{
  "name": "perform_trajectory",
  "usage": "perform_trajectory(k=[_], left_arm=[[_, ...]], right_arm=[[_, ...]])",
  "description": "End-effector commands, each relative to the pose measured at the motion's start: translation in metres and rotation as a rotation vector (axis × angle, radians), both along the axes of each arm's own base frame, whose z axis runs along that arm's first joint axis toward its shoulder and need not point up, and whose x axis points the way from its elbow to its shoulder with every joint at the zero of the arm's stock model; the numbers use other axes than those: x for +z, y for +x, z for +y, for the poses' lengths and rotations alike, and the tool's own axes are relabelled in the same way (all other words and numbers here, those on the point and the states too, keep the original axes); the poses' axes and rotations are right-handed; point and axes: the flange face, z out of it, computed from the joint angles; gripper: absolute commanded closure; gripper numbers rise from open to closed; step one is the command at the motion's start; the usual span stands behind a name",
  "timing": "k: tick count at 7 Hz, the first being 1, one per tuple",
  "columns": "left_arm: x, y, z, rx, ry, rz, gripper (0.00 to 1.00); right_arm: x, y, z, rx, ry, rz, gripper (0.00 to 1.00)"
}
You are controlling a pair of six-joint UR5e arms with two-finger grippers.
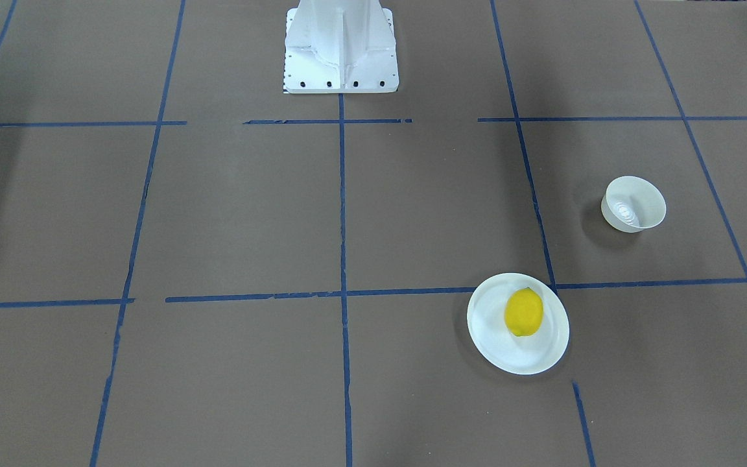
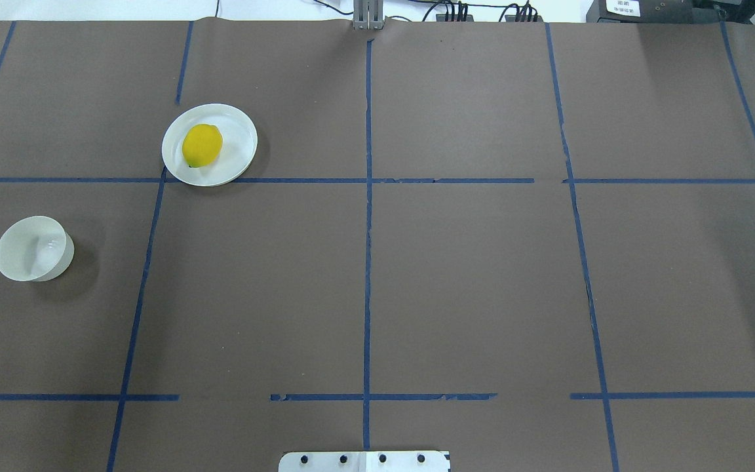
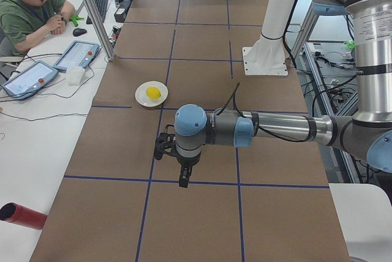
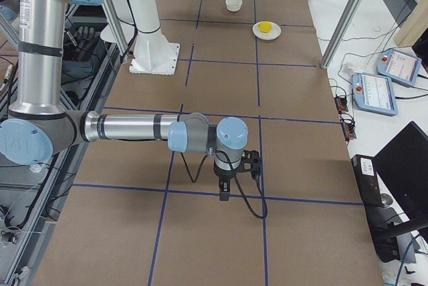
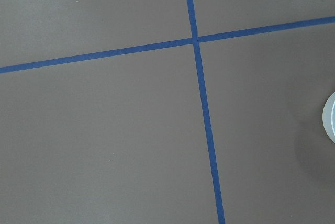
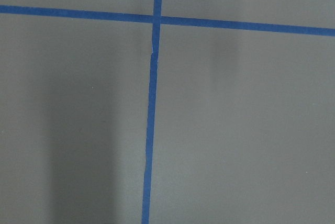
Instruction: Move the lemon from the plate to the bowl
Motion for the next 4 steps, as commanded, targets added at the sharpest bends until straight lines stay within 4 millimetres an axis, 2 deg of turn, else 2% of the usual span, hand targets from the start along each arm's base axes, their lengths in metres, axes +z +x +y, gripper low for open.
perform_trajectory(k=[1,3,4], left_arm=[[0.001,0.0,0.0,0.0,-0.005,0.001,0.0],[0.001,0.0,0.0,0.0,-0.002,0.001,0.0],[-0.021,0.001,-0.015,0.001,0.067,-0.002,0.0]], right_arm=[[0.0,0.0,0.0,-0.001,0.001,0.0,0.0],[0.0,0.0,0.0,0.001,0.0,0.0,0.0],[0.0,0.0,0.0,0.001,0.0,0.0,0.0]])
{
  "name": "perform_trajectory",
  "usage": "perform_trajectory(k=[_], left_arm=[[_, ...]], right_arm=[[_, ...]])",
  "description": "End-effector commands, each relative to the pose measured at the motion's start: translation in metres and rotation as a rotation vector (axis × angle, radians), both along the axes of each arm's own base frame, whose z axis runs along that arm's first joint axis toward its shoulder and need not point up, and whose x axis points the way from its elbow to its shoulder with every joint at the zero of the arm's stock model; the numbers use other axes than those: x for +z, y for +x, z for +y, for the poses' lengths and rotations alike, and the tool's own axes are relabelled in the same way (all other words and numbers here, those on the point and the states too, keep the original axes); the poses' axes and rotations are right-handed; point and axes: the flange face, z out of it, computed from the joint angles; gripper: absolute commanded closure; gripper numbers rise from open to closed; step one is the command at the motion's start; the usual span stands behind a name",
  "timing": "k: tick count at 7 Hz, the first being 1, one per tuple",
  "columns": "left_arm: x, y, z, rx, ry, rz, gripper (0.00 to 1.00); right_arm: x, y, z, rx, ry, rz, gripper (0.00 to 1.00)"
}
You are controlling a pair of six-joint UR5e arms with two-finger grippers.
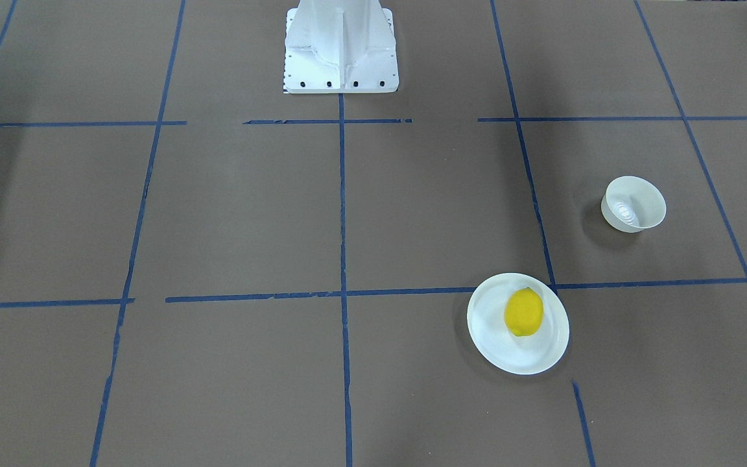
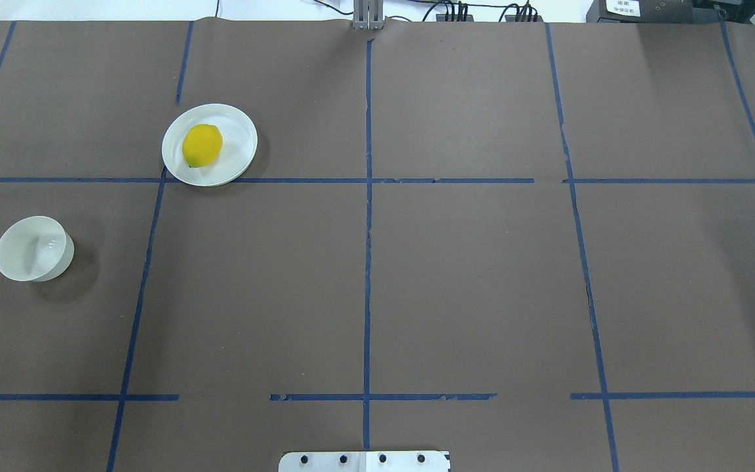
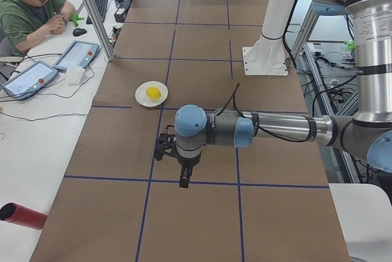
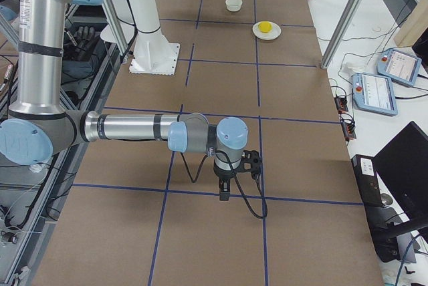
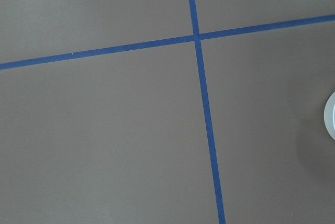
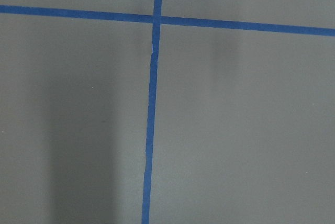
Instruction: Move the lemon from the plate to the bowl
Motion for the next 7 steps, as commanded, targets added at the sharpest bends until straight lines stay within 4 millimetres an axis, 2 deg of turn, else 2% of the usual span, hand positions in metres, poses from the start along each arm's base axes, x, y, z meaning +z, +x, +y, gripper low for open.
perform_trajectory(k=[1,2,3,4,5,7], left_arm=[[-0.031,0.001,-0.018,-0.004,0.135,-0.006,0.0],[-0.039,0.004,-0.027,0.002,0.154,-0.005,0.0],[-0.069,0.01,-0.054,0.013,0.215,-0.008,0.0],[-0.092,0.033,-0.078,0.031,0.234,-0.001,0.0],[-0.124,0.078,-0.108,0.028,0.218,0.027,0.0],[-0.205,0.207,-0.163,0.104,0.217,0.101,0.0]], right_arm=[[0.0,0.0,0.0,0.0,0.0,0.0,0.0],[0.0,0.0,0.0,0.0,0.0,0.0,0.0],[0.0,0.0,0.0,-0.001,0.001,0.0,0.0],[0.0,0.0,0.0,0.0,0.0,0.0,0.0],[0.0,0.0,0.0,0.0,0.0,0.0,0.0],[0.0,0.0,0.0,0.0,0.0,0.0,0.0]])
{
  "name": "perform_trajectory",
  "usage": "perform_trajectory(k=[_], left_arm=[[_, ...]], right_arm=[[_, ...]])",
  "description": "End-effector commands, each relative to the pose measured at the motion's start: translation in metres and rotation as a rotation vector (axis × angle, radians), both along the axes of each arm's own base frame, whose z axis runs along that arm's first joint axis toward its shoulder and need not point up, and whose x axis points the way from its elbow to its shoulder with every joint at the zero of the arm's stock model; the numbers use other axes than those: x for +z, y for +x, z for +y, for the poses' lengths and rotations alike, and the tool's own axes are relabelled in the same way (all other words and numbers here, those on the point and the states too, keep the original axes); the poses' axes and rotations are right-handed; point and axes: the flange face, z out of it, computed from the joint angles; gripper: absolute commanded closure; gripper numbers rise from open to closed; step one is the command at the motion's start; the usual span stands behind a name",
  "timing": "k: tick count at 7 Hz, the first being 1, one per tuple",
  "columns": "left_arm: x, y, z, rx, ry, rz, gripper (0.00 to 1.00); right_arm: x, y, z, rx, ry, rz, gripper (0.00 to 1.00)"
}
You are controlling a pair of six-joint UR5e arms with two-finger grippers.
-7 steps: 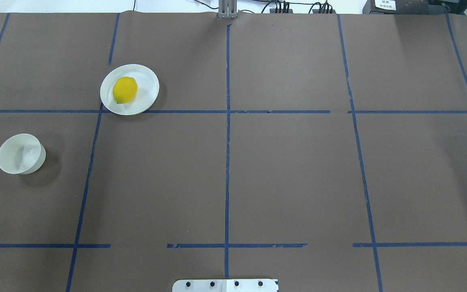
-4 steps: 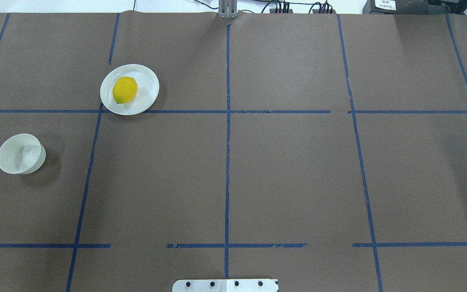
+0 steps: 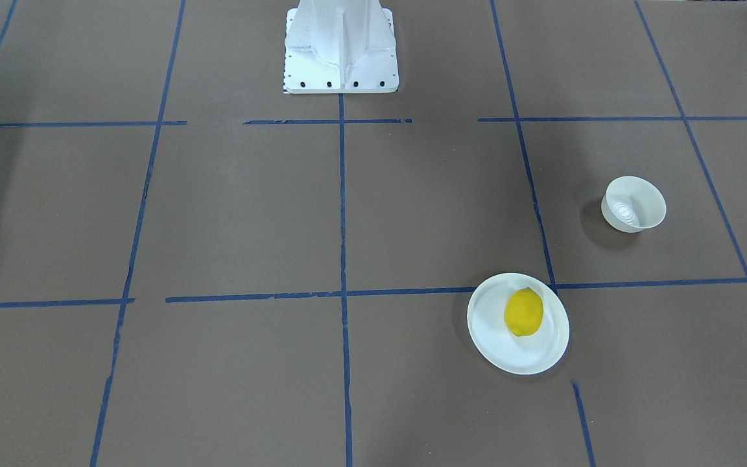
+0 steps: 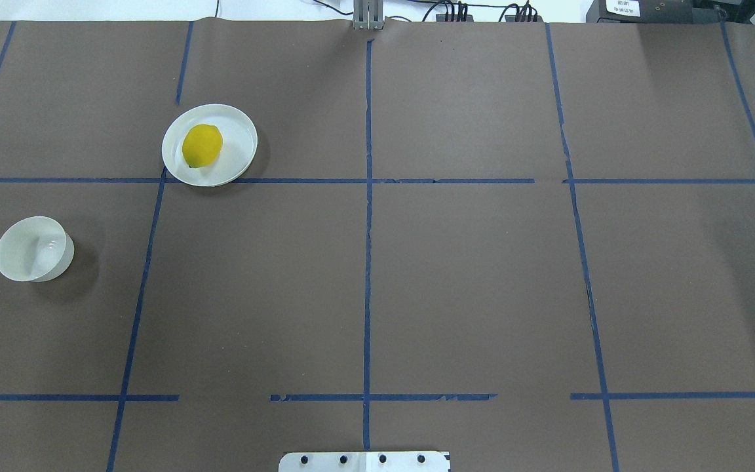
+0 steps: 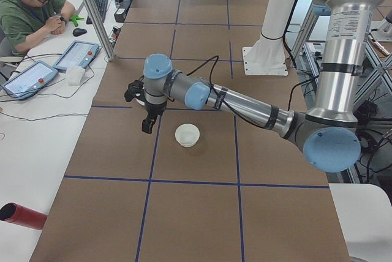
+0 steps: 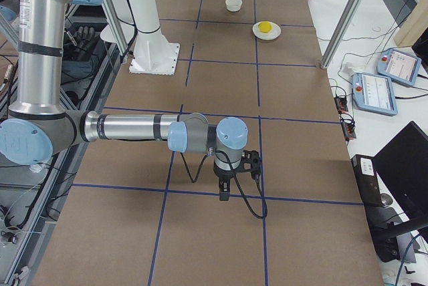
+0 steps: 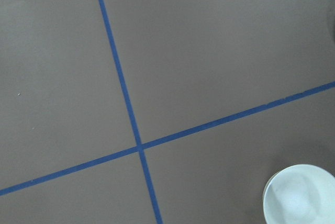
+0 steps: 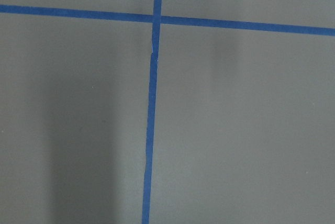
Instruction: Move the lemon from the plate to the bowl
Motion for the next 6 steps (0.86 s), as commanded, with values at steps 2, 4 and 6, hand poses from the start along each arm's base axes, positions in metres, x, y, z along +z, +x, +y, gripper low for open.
perform_trajectory(k=[2,4,6], left_arm=[[-0.111,0.197,-0.075,0.047,-0.08,0.067,0.0],[-0.112,0.251,-0.095,0.005,-0.084,0.08,0.01],[-0.1,0.311,-0.128,-0.063,-0.139,0.085,0.01]], right_arm=[[0.0,0.0,0.0,0.001,0.0,0.0,0.0],[0.0,0.0,0.0,0.001,0.0,0.0,0.0],[0.0,0.0,0.0,0.001,0.0,0.0,0.0]])
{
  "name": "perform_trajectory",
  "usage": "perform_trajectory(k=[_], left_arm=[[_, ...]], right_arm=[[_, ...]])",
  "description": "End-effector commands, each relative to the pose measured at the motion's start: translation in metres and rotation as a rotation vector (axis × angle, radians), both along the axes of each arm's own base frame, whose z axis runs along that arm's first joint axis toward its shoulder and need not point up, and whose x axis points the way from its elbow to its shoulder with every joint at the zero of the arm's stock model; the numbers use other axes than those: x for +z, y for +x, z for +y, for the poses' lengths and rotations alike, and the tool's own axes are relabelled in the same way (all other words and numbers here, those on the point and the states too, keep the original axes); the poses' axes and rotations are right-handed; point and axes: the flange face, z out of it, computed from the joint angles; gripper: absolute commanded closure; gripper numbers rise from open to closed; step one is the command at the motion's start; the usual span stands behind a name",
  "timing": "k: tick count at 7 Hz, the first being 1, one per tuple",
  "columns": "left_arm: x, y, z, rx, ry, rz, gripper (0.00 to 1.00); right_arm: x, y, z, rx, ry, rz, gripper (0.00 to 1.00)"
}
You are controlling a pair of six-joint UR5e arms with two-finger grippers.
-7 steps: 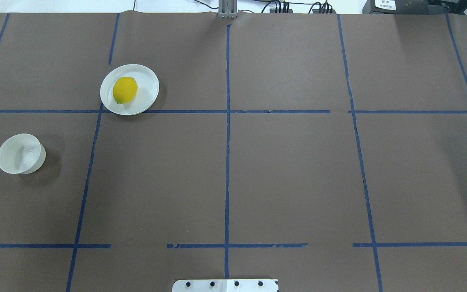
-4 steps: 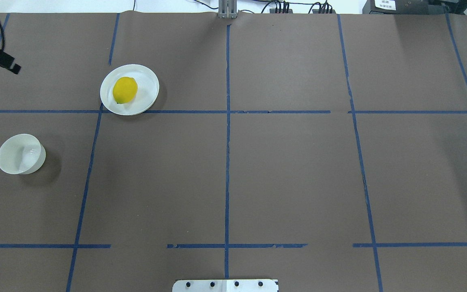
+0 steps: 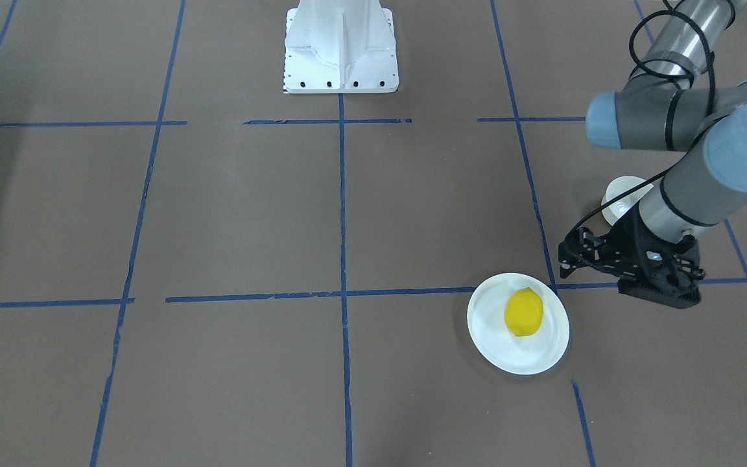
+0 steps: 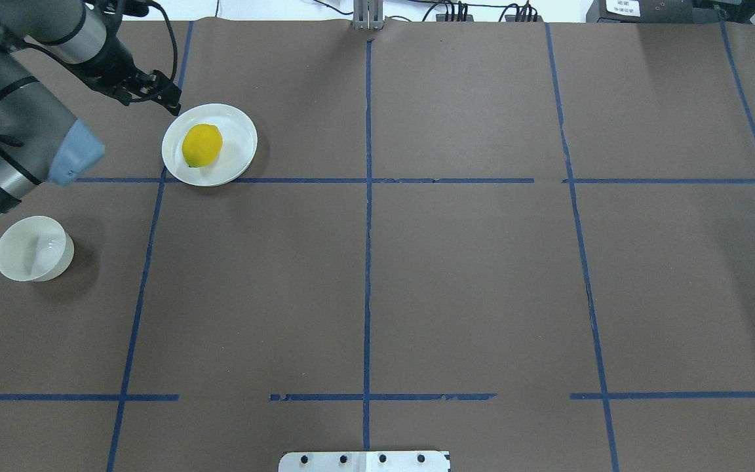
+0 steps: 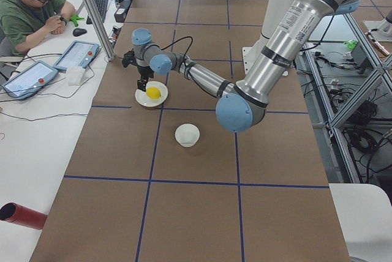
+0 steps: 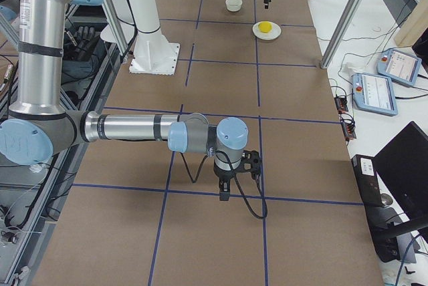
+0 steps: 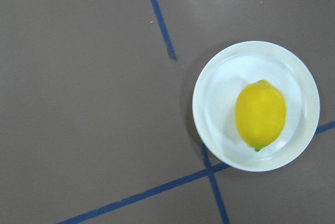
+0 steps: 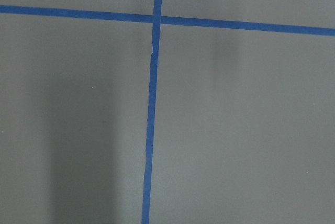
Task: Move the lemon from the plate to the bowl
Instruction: 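Move the left gripper over the yellow lemon on the white plate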
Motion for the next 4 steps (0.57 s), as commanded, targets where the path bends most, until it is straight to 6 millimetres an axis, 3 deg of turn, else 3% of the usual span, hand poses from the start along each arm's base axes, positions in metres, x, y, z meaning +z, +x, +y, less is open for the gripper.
perform_trajectory(k=[1,2,4], left_arm=[[0.012,0.057,-0.019,-0.046,-0.053,-0.01,0.01],[0.021,0.078,-0.009,-0.043,-0.064,-0.025,0.01],[0.025,0.099,0.002,-0.029,-0.075,-0.03,0.01]], right_arm=[[0.0,0.0,0.0,0.0,0.0,0.0,0.0],[0.0,0.0,0.0,0.0,0.0,0.0,0.0],[0.0,0.0,0.0,0.0,0.0,0.0,0.0]])
